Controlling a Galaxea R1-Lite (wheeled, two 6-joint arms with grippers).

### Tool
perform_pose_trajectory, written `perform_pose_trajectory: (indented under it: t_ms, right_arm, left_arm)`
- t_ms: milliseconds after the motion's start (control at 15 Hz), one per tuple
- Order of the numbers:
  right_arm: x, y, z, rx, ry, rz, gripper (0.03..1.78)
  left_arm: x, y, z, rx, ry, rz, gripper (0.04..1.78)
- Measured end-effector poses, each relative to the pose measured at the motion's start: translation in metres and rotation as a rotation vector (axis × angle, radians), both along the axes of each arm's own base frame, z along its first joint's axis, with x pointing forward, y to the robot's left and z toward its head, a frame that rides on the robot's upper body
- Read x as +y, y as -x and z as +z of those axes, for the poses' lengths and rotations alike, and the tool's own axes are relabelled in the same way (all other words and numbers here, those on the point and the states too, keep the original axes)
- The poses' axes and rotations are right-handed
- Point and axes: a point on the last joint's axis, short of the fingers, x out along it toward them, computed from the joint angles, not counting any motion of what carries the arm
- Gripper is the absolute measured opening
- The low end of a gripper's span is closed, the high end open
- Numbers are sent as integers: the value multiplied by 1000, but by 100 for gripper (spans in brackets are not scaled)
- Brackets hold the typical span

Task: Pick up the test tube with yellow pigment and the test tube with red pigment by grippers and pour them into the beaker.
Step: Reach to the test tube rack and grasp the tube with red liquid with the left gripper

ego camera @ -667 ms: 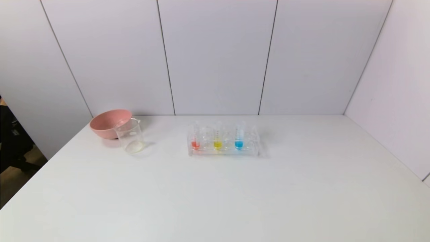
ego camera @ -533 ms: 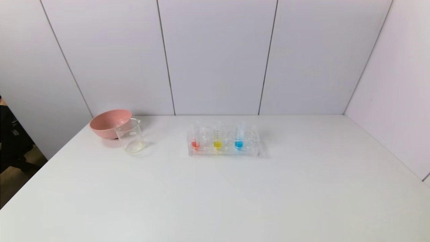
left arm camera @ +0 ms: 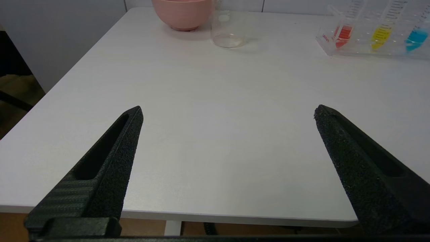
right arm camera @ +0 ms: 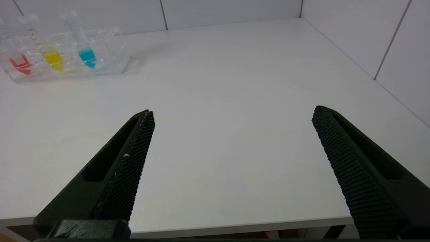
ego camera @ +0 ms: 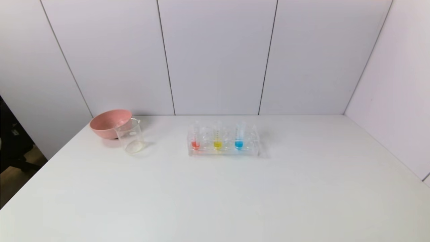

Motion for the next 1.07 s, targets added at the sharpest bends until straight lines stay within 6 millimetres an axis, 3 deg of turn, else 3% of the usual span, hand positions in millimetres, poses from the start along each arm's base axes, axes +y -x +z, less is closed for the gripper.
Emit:
perform_pose_trajectory:
  t_ms: [533, 867, 1067]
  right_arm:
    - [0, 0, 0, 0, 0, 0, 171]
    - [0, 0, 0, 0, 0, 0, 171]
    - [0, 0, 0, 0, 0, 0, 171]
  left_arm:
    - [0, 0, 1, -11, 19, 4, 178]
    - [-2, 2, 50, -60, 21, -97, 178]
    - [-2, -17, 82, -6, 31, -204, 178]
